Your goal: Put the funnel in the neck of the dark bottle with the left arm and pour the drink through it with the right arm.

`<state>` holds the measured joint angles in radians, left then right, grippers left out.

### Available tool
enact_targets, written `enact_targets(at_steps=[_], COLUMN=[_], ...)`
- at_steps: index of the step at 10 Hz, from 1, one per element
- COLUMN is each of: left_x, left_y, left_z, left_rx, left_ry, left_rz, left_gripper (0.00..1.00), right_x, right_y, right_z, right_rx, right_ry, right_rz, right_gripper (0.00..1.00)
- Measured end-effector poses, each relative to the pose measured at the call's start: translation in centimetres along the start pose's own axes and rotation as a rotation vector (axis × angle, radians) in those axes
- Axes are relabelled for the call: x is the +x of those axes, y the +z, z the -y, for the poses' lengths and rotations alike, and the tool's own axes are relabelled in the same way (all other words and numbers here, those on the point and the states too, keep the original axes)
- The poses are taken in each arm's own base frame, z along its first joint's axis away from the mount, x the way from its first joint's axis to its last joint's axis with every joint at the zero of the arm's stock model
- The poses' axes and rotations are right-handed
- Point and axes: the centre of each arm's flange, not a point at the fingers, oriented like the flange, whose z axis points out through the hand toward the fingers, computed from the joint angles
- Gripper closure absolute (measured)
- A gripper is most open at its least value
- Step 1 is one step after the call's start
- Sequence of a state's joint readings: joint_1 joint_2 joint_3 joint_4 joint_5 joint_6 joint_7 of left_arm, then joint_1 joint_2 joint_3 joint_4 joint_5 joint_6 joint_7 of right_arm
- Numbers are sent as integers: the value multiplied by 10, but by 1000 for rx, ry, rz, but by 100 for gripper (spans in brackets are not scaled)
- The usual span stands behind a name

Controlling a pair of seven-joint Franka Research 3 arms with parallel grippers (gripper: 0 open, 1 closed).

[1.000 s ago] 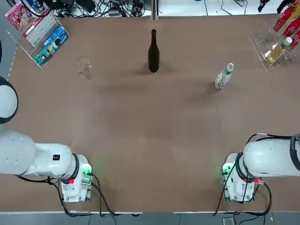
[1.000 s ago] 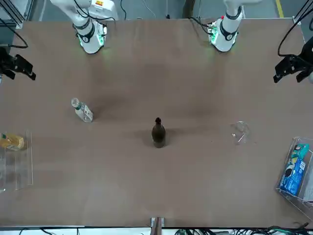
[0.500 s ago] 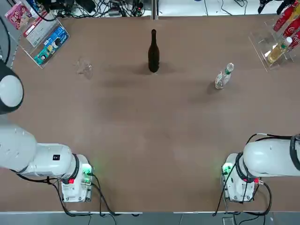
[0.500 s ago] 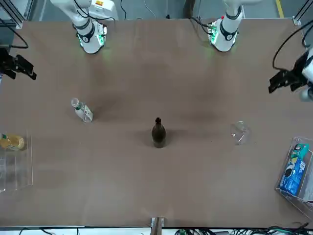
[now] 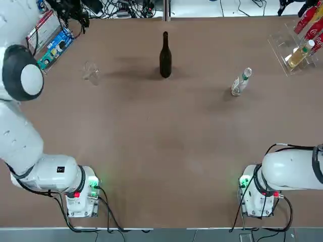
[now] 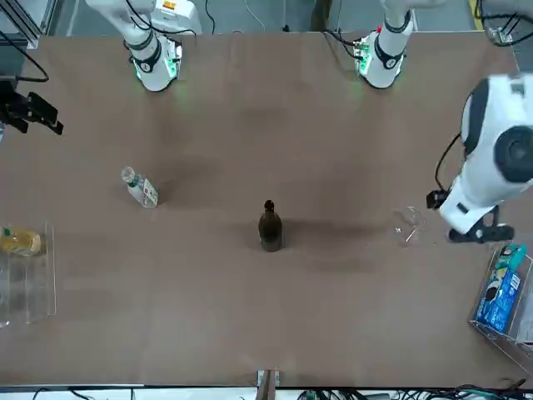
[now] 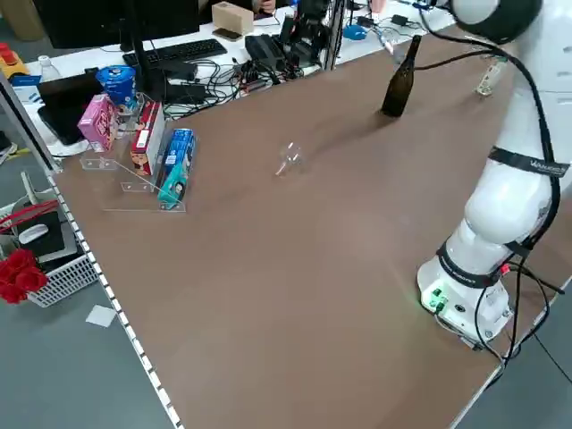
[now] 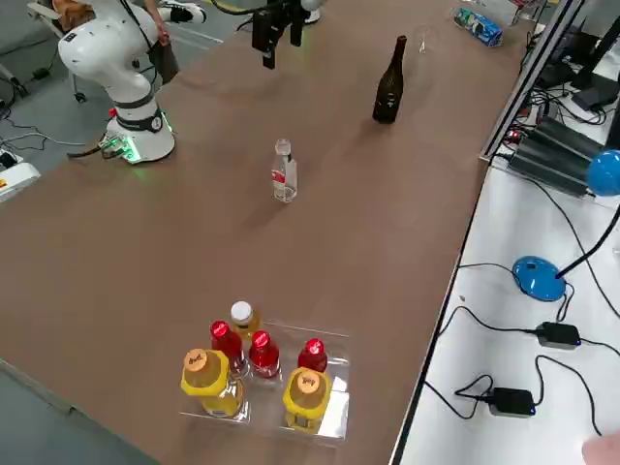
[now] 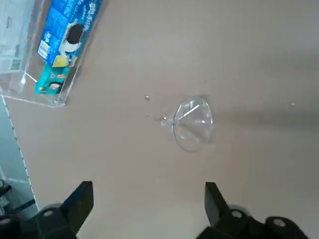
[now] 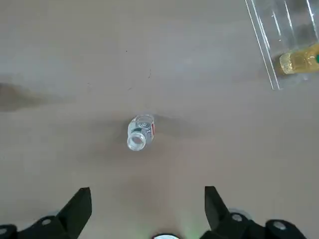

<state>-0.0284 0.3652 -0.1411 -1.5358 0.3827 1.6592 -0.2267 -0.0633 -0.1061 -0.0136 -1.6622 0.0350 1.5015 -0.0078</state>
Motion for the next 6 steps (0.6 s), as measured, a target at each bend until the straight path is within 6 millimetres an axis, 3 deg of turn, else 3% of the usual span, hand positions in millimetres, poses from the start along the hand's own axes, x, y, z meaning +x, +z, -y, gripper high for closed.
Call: enact_targets(at_steps=[2,3,6], left_x=[23,29,28], left_y=[74,101,148], left_z=[-29,-45,-70], left_rx=[111,156,217], left_ry=[-10,-15,0], left_rz=[40,47,60], left_gripper=[1,1,3], right_x=[0,0,-3], right_y=[1,0,-4], right_z=[0,-1,0], right_rx=[0,0,0], right_ry=[1,1,1], right_rz=[1,1,-10], right_gripper=[0,0,0])
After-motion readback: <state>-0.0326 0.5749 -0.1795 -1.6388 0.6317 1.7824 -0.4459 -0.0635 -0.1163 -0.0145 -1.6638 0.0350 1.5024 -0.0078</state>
